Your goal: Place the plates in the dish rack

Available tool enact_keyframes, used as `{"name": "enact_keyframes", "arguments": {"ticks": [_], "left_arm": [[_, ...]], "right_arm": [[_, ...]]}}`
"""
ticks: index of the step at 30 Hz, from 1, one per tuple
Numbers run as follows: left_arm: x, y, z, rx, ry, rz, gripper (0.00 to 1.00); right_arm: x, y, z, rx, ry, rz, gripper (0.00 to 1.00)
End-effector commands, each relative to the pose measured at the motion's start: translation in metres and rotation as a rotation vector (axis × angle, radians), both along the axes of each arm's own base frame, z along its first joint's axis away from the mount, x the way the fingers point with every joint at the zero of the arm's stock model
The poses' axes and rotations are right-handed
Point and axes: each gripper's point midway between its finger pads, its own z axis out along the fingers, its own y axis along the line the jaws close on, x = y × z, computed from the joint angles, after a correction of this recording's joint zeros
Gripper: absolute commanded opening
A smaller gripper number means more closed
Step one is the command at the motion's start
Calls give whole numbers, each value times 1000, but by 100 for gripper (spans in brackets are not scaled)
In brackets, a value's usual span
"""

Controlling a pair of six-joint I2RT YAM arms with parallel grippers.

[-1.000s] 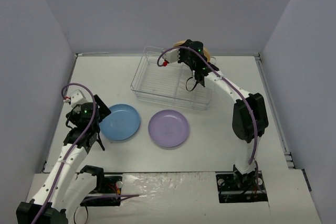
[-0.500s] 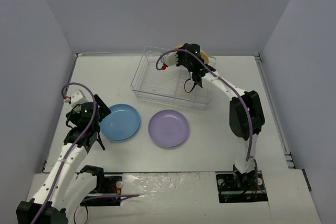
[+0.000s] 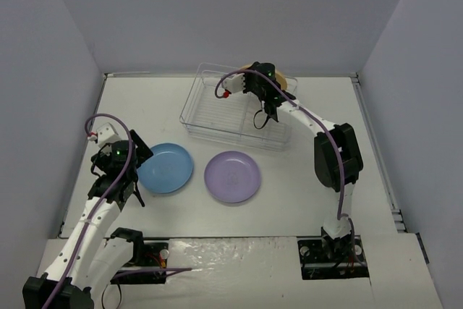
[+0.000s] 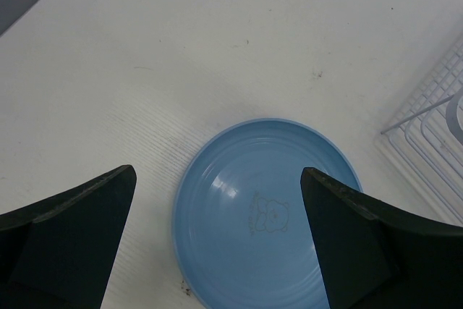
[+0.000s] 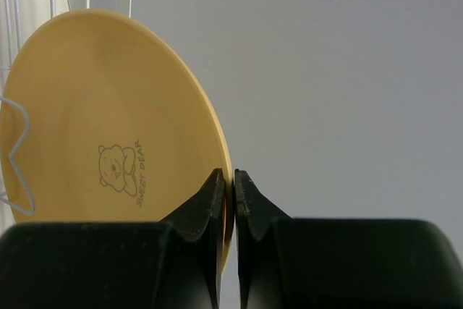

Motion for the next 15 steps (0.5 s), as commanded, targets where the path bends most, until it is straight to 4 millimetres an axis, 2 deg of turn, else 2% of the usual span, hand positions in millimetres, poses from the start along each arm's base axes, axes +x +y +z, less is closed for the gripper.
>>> {"name": "enact_keyframes", "arguments": {"ticks": [1, 7, 12, 15], "left_arm": [[15, 2, 38, -7, -109, 19, 97], [15, 1, 38, -9, -108, 18, 97], [15, 1, 38, -10, -107, 15, 97], [15, 1, 38, -10, -104, 15, 97]], "right_arm": [[7, -11, 38, 75, -121, -32, 6], [2, -11, 38, 94, -110, -31, 26], [-3, -11, 39, 115, -95, -29, 51], [-9, -7, 43, 128, -90, -21, 58]]}}
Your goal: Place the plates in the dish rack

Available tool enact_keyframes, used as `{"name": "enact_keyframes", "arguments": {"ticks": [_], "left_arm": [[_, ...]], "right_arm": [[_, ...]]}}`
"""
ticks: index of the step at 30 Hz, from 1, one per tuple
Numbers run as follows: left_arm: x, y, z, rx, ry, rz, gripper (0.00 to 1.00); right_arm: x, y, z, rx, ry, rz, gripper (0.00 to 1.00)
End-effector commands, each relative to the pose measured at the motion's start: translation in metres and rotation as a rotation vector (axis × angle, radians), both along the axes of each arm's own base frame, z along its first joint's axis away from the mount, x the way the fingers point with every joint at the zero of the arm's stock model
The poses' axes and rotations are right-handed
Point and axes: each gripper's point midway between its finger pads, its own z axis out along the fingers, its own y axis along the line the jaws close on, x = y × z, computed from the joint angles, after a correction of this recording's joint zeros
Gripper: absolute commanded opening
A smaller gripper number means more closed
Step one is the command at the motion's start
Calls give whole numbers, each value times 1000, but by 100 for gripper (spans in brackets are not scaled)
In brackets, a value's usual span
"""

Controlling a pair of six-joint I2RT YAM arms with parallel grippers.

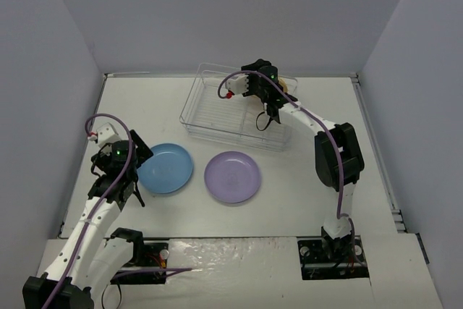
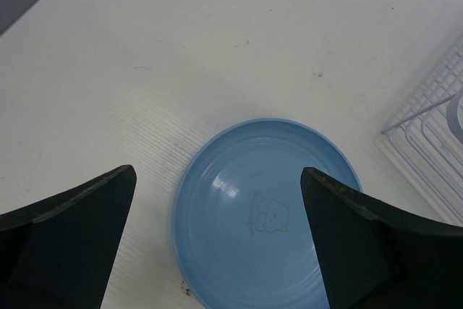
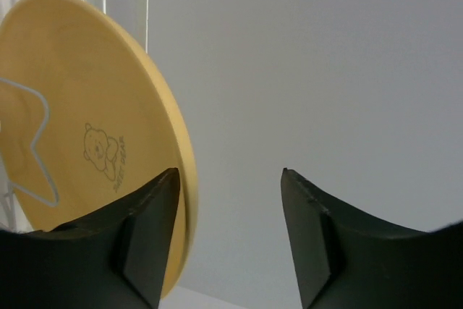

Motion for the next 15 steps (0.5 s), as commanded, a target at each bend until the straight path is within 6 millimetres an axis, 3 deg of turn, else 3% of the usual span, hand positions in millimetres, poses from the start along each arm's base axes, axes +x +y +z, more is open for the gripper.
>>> {"name": "enact_keyframes", "arguments": {"ticks": [1, 6, 12, 15], "left_arm": [[14, 1, 38, -10, -104, 14, 97], [11, 1, 41, -15, -99, 13, 97], [6, -3, 49, -33, -109, -8, 97], [2, -5, 52, -42, -102, -19, 97]], "right_arm": [[-10, 4, 63, 102, -121, 7, 60], [-23, 12, 79, 177, -105, 20, 71], [-69, 37, 132, 397, -64, 125, 100], [-97, 47, 155, 536, -11, 189, 100]]}}
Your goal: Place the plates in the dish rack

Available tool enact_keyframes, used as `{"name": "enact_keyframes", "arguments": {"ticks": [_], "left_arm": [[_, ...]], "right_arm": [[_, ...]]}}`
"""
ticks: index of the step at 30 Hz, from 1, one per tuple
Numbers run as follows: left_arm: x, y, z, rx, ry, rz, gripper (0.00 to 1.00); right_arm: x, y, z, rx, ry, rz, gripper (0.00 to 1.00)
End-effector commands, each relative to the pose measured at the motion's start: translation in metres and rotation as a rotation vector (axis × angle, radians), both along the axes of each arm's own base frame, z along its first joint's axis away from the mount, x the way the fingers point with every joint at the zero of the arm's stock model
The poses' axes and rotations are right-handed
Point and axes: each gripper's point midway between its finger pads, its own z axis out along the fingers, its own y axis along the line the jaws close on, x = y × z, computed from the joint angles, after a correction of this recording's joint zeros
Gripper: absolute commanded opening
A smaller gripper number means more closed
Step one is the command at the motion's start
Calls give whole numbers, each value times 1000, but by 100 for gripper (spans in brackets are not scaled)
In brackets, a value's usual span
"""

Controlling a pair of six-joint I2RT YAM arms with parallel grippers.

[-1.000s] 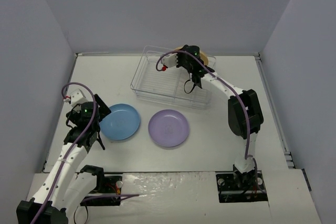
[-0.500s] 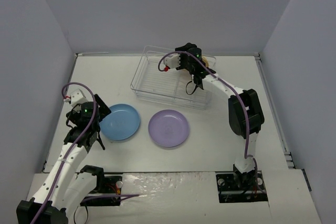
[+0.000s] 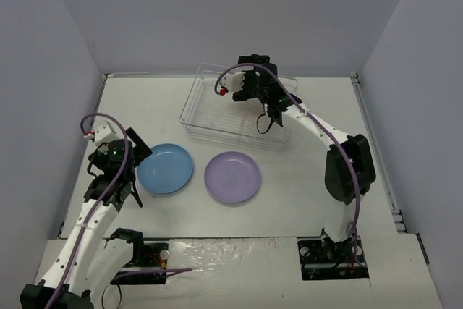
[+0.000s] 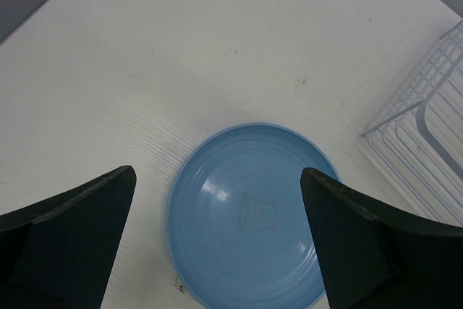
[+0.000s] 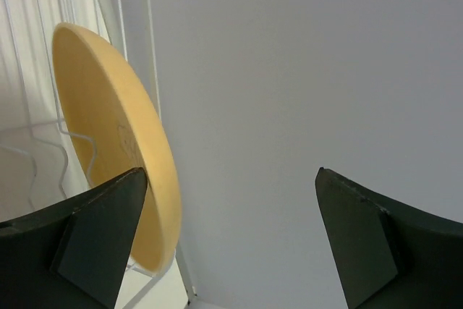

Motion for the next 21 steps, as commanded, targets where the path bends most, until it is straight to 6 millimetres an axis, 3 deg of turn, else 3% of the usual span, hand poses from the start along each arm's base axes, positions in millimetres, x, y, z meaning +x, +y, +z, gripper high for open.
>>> {"name": "enact_keyframes", "arguments": {"ticks": [1, 4, 6, 9, 10, 17, 21], "left_arm": [[2, -2, 33, -27, -62, -7, 97], [-1, -5, 41, -34, -58, -24, 97], [-5, -6, 41, -36, -46, -30, 97], [-8, -7, 45, -44, -56, -41, 97], [-8, -8, 45, -47, -60, -43, 97], [-6, -9, 47, -43, -64, -56, 97], [3, -17, 48, -48, -73, -99, 97]], "right_arm": [[-58, 15, 122, 367, -87, 122, 100], [-88, 22, 139, 492, -50, 211, 100], [-94, 24, 139, 518, -46, 224, 99], [-84, 17, 128, 501, -20, 152, 90], [-79, 15, 119, 485, -1, 120, 90], [-73, 14, 120, 491, 2, 93, 96], [-63, 4, 112, 558, 19, 5, 100]]}}
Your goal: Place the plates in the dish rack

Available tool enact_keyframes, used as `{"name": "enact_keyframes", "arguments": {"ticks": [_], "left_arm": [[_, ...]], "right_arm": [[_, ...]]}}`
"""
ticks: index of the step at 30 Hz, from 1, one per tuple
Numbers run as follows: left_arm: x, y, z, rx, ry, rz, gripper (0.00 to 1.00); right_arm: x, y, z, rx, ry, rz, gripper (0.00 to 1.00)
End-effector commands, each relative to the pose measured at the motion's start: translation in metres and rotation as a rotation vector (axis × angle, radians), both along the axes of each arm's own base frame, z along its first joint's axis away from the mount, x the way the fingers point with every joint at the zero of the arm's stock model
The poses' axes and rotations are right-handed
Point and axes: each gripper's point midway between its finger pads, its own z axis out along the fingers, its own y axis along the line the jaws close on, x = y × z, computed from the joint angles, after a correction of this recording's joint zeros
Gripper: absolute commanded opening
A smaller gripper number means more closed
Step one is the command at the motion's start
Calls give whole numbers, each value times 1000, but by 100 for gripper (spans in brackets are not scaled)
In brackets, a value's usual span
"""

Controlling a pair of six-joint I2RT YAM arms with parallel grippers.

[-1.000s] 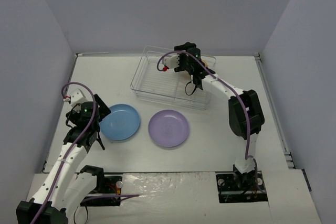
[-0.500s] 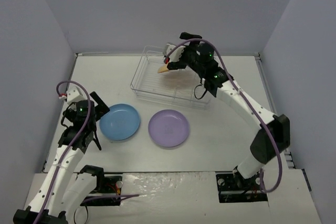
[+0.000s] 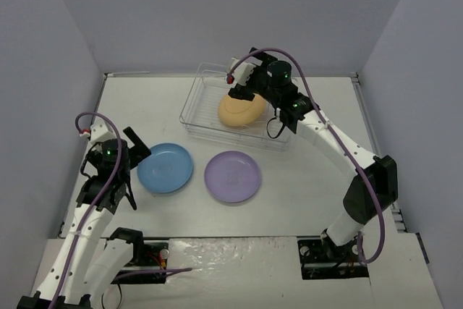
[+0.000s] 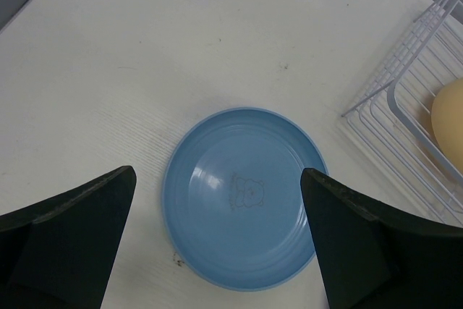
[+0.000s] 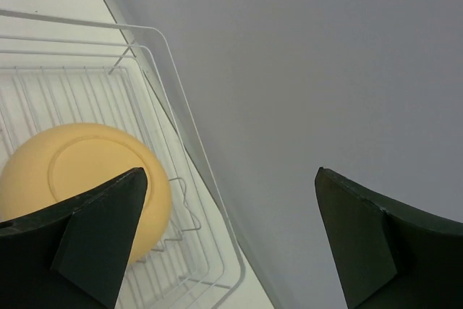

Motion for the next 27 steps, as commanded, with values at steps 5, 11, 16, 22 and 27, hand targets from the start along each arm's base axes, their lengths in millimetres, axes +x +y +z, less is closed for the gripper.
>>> {"name": "enact_keyframes", "arguments": {"ticks": [5, 11, 16, 22, 27], "left_arm": [[39, -36, 44, -54, -135, -187, 97], [90, -99, 105, -89, -237, -503, 97], [147, -173, 101, -50, -131, -755, 97], [179, -246, 92, -88, -99, -949, 97], [198, -293, 69, -119, -33, -1040, 97]], "right_arm": [[37, -51, 48, 490, 109, -327, 100], [54, -71, 6, 894, 461, -492, 100], [50, -66, -37, 1022, 640, -525, 100], [49, -59, -68, 1074, 760, -563, 100], [53, -60, -91, 1133, 818, -603, 100]]}}
